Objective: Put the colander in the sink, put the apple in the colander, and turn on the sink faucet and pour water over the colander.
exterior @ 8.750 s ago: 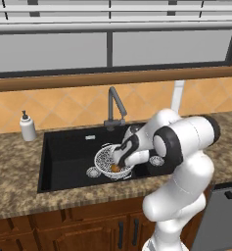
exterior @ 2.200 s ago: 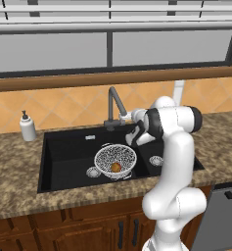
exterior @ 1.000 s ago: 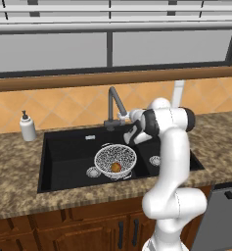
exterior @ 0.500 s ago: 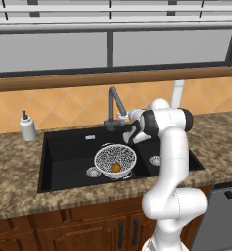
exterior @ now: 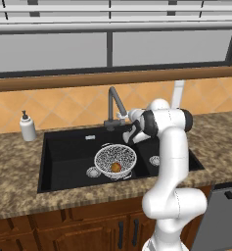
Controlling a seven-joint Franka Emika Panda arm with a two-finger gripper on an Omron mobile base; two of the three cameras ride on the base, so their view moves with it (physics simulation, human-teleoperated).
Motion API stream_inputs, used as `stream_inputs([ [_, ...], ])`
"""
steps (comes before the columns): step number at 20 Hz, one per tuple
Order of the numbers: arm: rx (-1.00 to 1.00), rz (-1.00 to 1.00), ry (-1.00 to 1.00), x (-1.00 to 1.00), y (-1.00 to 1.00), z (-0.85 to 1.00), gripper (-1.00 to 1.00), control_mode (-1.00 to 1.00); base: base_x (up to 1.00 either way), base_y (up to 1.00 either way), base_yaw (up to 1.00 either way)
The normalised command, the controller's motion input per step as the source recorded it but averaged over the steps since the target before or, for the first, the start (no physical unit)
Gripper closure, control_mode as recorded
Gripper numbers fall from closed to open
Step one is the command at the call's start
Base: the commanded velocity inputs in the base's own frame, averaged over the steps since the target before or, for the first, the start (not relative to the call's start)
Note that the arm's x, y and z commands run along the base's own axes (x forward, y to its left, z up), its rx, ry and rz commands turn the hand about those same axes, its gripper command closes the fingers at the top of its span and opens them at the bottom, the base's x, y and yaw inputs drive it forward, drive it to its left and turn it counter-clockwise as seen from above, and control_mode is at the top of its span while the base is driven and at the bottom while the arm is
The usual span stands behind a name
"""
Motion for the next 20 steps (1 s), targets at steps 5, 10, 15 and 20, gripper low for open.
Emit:
stream_inputs([
  [5,0.00,0.00,0.00,0.02,0.00,0.00,-1.00,-1.00,0.00,0.00,0.00],
  [10,0.00,0.00,0.00,0.11,0.00,0.00,-1.00,-1.00,0.00,0.00,0.00],
  [15,0.00,0.00,0.00,0.00,0.00,0.00,-1.00,-1.00,0.00,0.00,0.00],
  [20,0.00,0.00,0.00,0.00,0.00,0.00,-1.00,-1.00,0.00,0.00,0.00],
])
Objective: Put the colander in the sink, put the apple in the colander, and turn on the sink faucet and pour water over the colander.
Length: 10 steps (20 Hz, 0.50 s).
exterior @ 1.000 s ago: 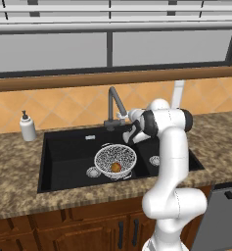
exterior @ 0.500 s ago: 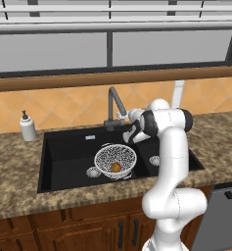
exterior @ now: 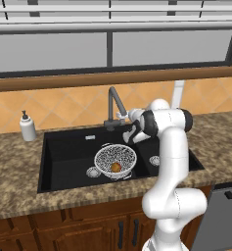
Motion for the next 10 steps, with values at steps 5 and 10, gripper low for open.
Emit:
stream_inputs([
  [5,0.00,0.05,0.00,0.00,0.00,0.00,-1.00,-1.00,0.00,0.00,0.00],
  [10,0.00,0.06,0.00,0.03,0.00,0.00,-1.00,-1.00,0.00,0.00,0.00],
])
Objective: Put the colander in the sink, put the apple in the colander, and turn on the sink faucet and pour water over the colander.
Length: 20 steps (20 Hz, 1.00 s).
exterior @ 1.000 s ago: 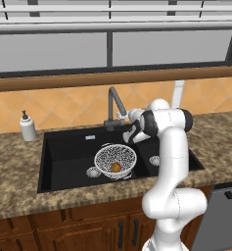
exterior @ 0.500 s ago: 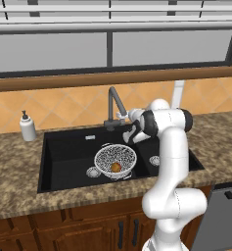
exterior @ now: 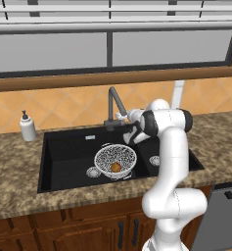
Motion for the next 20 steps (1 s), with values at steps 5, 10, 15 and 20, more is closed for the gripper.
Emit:
stream_inputs([
  [5,0.00,0.02,0.00,0.15,0.00,0.00,-1.00,-1.00,0.00,0.00,0.00],
  [10,0.00,0.00,0.00,0.19,0.00,0.00,-1.00,-1.00,0.00,0.00,0.00],
  [15,0.00,0.00,0.00,0.05,-0.05,0.00,-1.00,-1.00,0.00,0.00,0.00],
  [20,0.01,0.00,0.00,0.00,-0.35,0.00,-1.00,-1.00,0.00,0.00,0.00],
])
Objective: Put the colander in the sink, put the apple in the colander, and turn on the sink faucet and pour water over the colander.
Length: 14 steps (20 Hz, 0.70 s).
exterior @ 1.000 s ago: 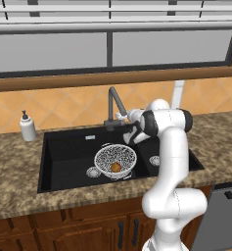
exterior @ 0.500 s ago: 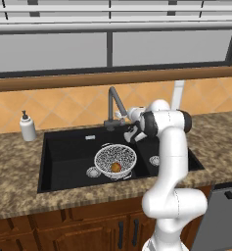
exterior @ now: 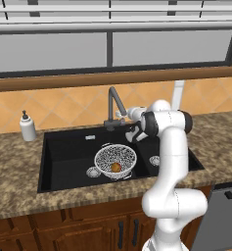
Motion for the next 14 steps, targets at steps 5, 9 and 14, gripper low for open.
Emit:
stream_inputs([
  [5,0.02,-0.01,0.00,0.00,-0.53,0.00,-1.00,-1.00,0.00,0.00,0.00],
  [9,0.04,-0.02,0.00,0.07,-0.72,0.00,-1.00,-1.00,0.00,0.00,0.00],
  [14,0.06,-0.02,0.00,0.17,-0.86,0.00,-1.00,-1.00,0.00,0.00,0.00],
])
